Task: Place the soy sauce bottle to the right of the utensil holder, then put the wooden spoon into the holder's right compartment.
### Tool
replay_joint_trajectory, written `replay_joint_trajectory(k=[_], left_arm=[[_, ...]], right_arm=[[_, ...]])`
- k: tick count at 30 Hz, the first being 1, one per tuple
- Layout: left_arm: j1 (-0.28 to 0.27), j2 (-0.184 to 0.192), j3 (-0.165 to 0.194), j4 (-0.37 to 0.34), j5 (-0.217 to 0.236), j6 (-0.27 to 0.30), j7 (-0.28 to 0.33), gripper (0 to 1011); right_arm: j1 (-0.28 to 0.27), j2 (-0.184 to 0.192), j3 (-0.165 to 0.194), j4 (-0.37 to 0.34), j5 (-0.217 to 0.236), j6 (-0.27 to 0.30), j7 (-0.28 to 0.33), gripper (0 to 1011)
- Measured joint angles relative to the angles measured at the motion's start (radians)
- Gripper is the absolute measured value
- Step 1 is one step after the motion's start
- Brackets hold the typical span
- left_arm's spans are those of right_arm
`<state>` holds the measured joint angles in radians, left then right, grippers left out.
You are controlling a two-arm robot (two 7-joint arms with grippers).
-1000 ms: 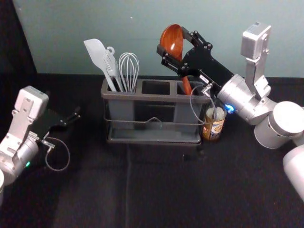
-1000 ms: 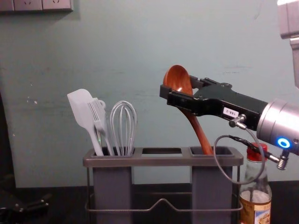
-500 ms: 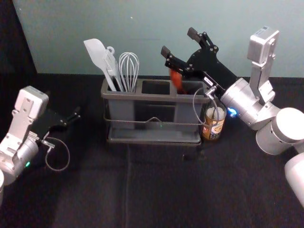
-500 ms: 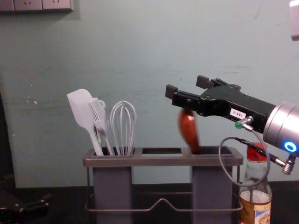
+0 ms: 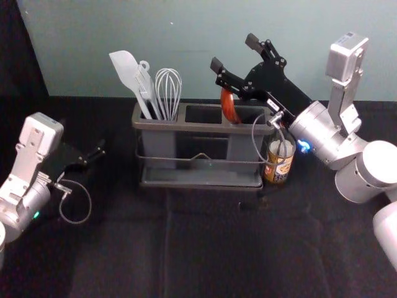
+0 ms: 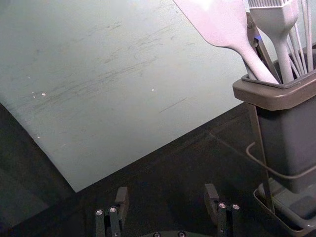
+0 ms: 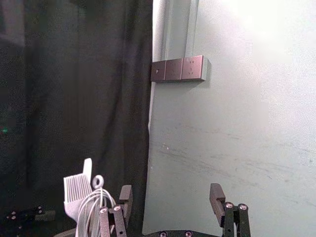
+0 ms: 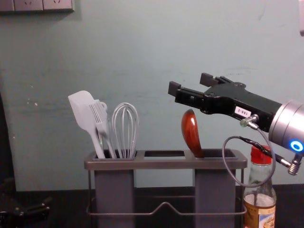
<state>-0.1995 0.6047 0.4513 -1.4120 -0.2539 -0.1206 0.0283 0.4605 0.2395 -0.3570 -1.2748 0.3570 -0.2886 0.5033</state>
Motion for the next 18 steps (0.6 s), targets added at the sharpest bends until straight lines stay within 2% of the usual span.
replay_joint_trajectory(k=[6, 9, 14, 16, 18], left_arm=[[0.000, 0.000, 0.000, 0.000, 0.000, 0.000, 0.000, 1005], [0.000, 0.000, 0.000, 0.000, 0.000, 0.000, 0.000, 1005], [0.000, 0.000, 0.000, 0.000, 0.000, 0.000, 0.000, 1005], [0.000, 0.000, 0.000, 0.000, 0.000, 0.000, 0.000, 1005], [0.000, 0.000, 0.000, 0.000, 0.000, 0.000, 0.000, 1005]], right_arm=[[-0.025, 0.007, 0.004, -0.049, 0.002, 0.022, -0.016, 1002], [-0.063, 0.023, 0.009, -0.124, -0.007, 0.068, -0.049, 1002], [-0.109, 0.039, 0.016, -0.205, -0.023, 0.131, -0.097, 1002], [-0.150, 0.050, 0.022, -0.273, -0.049, 0.188, -0.151, 1002], [-0.172, 0.055, 0.025, -0.307, -0.066, 0.220, -0.180, 1002]])
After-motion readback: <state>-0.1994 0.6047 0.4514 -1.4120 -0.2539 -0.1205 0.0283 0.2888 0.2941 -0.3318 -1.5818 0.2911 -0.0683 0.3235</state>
